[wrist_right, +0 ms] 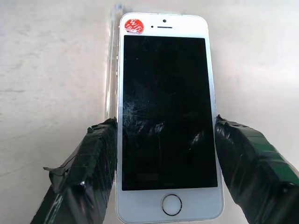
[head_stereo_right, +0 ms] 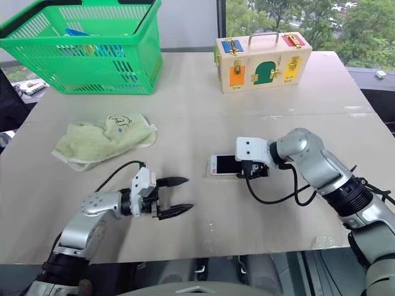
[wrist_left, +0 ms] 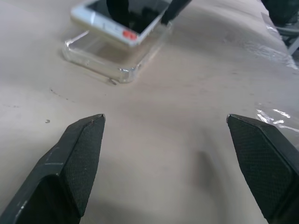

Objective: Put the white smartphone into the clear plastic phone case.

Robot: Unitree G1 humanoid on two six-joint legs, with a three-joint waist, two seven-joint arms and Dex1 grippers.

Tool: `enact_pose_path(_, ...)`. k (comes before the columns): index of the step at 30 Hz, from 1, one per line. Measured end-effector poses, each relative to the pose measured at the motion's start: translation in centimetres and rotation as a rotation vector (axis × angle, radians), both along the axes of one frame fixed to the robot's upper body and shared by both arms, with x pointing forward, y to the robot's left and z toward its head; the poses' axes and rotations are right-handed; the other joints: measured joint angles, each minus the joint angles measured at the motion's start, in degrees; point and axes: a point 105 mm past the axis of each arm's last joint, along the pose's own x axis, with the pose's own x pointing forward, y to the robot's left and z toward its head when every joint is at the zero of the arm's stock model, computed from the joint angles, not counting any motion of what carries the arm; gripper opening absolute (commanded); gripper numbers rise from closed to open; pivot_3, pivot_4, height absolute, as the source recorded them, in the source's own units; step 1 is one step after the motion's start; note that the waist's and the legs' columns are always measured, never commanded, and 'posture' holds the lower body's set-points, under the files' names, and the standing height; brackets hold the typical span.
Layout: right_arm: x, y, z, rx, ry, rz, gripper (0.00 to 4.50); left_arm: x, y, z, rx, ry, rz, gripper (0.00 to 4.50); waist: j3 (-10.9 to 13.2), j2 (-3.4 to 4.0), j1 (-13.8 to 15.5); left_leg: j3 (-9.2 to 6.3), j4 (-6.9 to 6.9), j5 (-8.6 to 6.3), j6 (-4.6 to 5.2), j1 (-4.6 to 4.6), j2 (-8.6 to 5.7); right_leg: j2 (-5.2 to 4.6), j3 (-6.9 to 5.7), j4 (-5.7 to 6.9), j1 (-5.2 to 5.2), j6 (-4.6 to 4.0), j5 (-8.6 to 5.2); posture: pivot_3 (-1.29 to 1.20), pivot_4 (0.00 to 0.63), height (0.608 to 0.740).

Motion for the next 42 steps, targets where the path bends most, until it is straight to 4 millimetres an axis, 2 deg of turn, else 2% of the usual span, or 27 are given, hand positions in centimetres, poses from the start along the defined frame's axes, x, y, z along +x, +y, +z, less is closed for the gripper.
enact_pose_path(13,0.0,-0.2,-0.4,-0.048,-0.01,0.002,2.79,0.3,-0.4,0.2,-0.012,0.02,0.022,4.29,-0.14,0.24,-0.02,-0.03,0.0,0.0,0.0,0.05,-0.05,-0.07,-0.06,0.01,0.04,0.01,0.0,0.0,0.15,0.74)
enact_pose_path(26,-0.2,-0.3,-0.4,-0.063,0.006,-0.013,2.79,2.3,-1.0,0.5,-0.071,0.006,0.044,4.29,-0.13,0.23,-0.12,-0.04,-0.02,0.0,0.0,0.03,-0.05,-0.04,-0.11,0.0,0.03,0.11,0.06,0.0,0.15,0.74)
enact_pose_path(42,0.0,-0.1,-0.3,-0.059,0.026,-0.053,2.79,1.8,-0.9,0.5,-0.075,0.017,0.079,4.29,-0.13,0.23,-0.25,-0.04,-0.04,-0.01,0.0,0.03,-0.02,-0.04,-0.07,-0.01,0.01,0.01,0.0,0.0,0.15,0.74)
